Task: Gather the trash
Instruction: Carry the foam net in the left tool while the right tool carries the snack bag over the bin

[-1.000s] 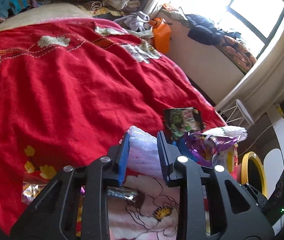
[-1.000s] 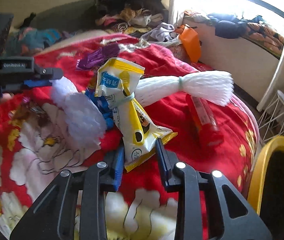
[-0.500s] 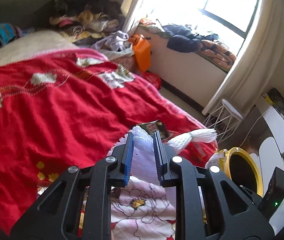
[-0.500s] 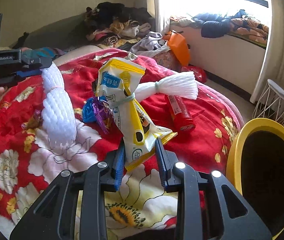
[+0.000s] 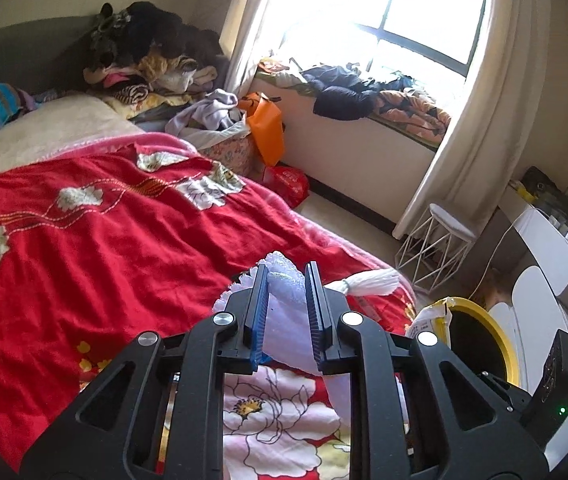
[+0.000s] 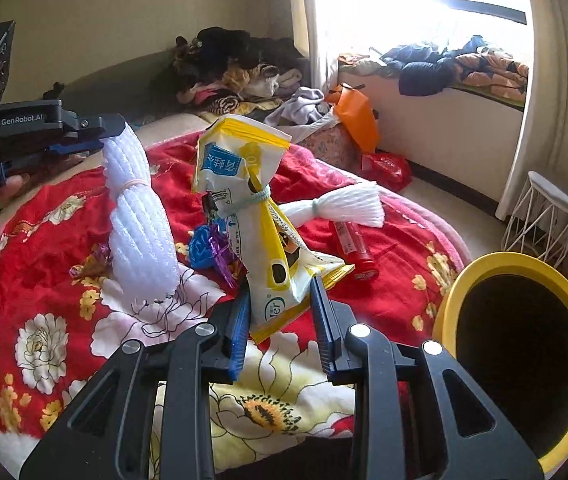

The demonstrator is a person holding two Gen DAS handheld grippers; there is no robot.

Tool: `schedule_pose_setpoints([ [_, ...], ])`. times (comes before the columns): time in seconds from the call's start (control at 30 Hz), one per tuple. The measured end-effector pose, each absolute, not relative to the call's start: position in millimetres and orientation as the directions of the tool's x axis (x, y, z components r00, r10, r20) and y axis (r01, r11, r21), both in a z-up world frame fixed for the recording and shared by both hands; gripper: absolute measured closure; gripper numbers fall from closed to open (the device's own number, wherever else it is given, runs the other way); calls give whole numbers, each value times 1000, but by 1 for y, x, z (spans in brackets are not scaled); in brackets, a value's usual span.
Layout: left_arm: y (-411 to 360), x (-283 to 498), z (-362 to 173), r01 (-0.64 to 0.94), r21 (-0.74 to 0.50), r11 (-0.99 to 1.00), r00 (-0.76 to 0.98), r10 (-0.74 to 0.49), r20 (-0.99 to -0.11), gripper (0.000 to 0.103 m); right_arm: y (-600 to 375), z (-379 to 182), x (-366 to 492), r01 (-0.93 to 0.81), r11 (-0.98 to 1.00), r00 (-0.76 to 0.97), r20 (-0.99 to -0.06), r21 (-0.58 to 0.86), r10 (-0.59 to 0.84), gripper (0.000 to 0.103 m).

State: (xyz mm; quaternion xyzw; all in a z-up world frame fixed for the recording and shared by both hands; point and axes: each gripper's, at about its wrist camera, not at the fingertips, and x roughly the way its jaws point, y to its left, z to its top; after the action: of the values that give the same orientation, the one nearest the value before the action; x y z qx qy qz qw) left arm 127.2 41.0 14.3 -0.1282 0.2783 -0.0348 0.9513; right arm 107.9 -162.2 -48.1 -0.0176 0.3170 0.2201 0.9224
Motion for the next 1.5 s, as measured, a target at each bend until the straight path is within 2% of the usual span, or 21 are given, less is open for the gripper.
schedule_pose_setpoints([
  [0.87, -32, 116, 40, 133, -209, 969, 859, -217, -463, 90, -235, -29, 96, -234, 961, 788, -550, 148, 277, 76],
  [1.5, -108, 116, 40, 253, -122, 960, 843, -281, -458, 90, -290, -28, 101, -81, 977, 822, -541, 197, 177, 76],
])
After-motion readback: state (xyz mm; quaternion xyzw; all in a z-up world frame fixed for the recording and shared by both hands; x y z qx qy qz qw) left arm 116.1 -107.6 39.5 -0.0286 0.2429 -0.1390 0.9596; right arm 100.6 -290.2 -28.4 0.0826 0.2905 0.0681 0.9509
